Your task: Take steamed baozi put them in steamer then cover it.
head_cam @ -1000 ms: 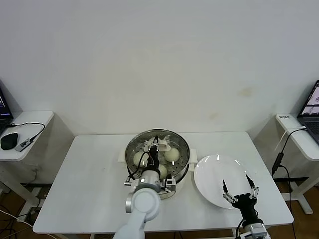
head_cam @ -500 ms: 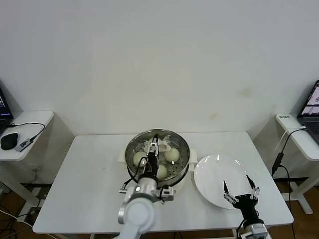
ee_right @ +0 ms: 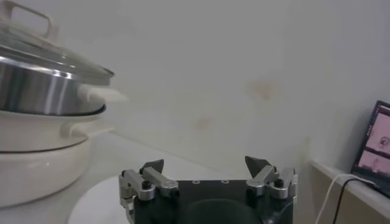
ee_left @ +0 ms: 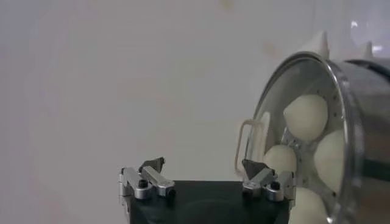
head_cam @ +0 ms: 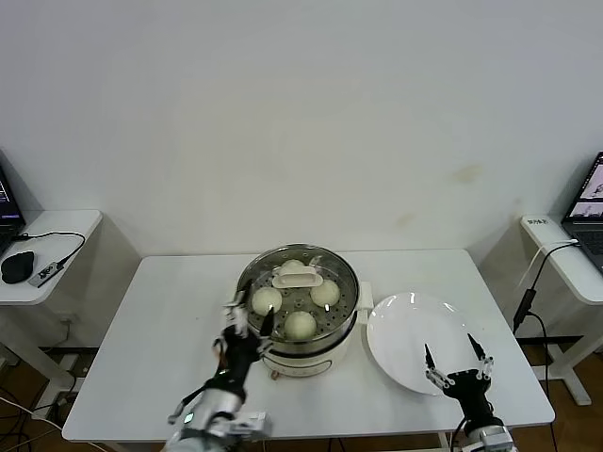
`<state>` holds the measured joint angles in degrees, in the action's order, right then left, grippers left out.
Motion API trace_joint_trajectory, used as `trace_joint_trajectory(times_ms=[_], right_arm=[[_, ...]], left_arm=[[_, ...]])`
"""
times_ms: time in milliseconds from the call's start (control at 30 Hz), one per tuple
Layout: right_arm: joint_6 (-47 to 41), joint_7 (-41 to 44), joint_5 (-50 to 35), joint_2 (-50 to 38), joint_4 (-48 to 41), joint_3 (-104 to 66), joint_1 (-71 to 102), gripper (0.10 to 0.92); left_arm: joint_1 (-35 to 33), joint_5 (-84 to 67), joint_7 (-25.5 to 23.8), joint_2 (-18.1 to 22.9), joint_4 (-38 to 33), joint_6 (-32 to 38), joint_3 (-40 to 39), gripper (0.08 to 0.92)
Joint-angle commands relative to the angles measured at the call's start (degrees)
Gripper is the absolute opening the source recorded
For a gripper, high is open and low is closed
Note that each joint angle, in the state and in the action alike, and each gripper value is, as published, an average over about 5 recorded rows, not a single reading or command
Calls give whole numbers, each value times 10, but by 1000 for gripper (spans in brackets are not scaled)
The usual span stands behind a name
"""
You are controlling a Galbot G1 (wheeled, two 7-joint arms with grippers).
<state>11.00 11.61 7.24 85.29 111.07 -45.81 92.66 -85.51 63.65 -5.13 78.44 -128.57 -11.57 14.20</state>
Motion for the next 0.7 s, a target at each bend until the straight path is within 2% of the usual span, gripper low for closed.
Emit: trace_joint_trajectory(times_ms=[33,133,233,500,700], right_arm=[[1,2,-30,-20,13,5,26,823],[5,0,-52,-38,20,10,46,823],[12,-9,-80,-59,21,23,68,823],[26,-26,-91,-80,10,68,106,823],[25,-26,-86,-66,14,79,96,823]], left_arm=[[-124,-589,161,-49,9,139,211,823],[-139,-709,160,-44,23,135,214,823],[-152,-776,157,-32,34,158,215,823],[-182,-788,157,-16,61,206,223,823],[-203,-779,138,-7,69,202,227,823]])
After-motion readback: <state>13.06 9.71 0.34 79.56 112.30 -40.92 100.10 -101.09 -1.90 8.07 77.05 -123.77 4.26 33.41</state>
